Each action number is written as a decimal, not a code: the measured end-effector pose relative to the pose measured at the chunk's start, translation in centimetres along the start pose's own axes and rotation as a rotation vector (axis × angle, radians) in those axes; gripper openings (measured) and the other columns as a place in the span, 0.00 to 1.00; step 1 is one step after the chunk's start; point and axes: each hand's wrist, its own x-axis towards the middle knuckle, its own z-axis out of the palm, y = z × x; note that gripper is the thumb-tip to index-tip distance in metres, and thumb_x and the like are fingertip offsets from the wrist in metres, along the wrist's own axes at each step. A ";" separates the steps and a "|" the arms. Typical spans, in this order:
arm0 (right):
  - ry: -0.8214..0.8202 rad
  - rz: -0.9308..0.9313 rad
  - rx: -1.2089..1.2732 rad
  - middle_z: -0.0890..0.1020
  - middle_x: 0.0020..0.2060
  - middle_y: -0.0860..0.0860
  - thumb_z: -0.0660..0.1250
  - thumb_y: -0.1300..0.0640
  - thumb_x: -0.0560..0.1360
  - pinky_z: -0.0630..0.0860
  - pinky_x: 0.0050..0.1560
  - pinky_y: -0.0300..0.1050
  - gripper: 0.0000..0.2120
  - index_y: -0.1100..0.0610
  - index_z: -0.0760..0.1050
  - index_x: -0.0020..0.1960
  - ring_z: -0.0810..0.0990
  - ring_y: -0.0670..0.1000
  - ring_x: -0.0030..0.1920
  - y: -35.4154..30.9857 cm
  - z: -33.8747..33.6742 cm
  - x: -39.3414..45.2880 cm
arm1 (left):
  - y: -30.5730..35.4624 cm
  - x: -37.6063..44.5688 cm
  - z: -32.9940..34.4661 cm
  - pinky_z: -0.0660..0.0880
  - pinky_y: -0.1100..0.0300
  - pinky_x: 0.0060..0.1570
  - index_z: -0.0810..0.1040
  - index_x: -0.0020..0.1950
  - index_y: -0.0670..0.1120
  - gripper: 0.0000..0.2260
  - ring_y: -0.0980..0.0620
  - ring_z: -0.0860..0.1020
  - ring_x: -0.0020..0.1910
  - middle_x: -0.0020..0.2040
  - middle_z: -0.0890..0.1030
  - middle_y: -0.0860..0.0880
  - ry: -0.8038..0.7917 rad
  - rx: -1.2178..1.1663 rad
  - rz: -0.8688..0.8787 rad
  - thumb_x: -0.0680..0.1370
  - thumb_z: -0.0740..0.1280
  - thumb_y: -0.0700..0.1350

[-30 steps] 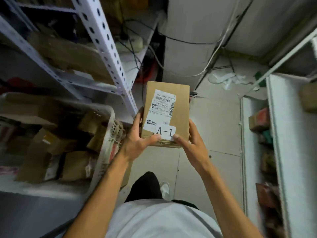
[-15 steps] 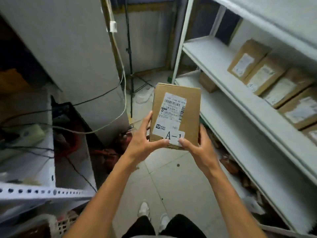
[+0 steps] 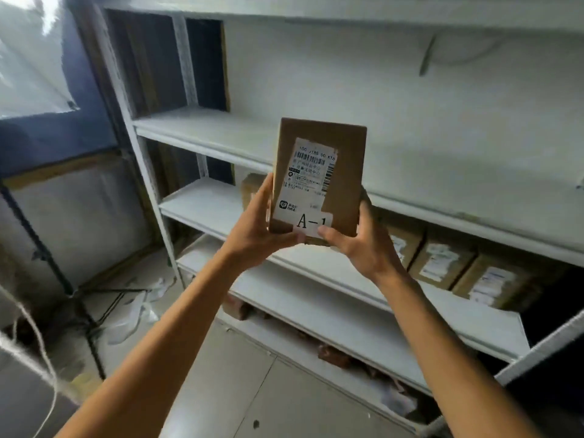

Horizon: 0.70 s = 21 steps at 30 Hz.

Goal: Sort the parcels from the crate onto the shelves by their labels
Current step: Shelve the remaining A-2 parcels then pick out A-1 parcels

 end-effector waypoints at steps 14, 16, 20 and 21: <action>0.380 0.038 -0.253 0.77 0.65 0.47 0.79 0.48 0.69 0.78 0.59 0.39 0.45 0.49 0.56 0.77 0.77 0.47 0.61 7.9 -24.5 5.3 | 5.7 19.7 22.2 0.79 0.51 0.59 0.58 0.77 0.58 0.48 0.56 0.76 0.63 0.64 0.78 0.57 -0.155 0.075 0.254 0.65 0.81 0.40; 0.420 0.053 -0.295 0.76 0.64 0.45 0.79 0.48 0.69 0.77 0.58 0.34 0.45 0.50 0.56 0.77 0.76 0.46 0.60 8.6 -27.0 5.1 | 6.1 21.0 24.8 0.80 0.49 0.58 0.55 0.79 0.58 0.51 0.55 0.78 0.61 0.64 0.78 0.56 -0.176 0.062 0.259 0.65 0.82 0.40; 0.486 0.104 -0.362 0.75 0.64 0.47 0.78 0.52 0.71 0.69 0.45 0.19 0.45 0.52 0.54 0.78 0.74 0.45 0.58 9.9 -31.2 5.2 | 6.8 23.8 29.4 0.81 0.45 0.54 0.52 0.80 0.58 0.53 0.51 0.84 0.53 0.64 0.80 0.53 -0.216 0.062 0.279 0.65 0.82 0.43; 0.498 0.114 -0.390 0.75 0.64 0.47 0.78 0.51 0.71 0.69 0.45 0.20 0.45 0.51 0.54 0.78 0.74 0.45 0.59 10.5 -32.0 5.3 | 7.0 24.5 30.4 0.81 0.45 0.54 0.52 0.79 0.58 0.52 0.51 0.84 0.53 0.64 0.80 0.53 -0.228 0.064 0.287 0.65 0.82 0.43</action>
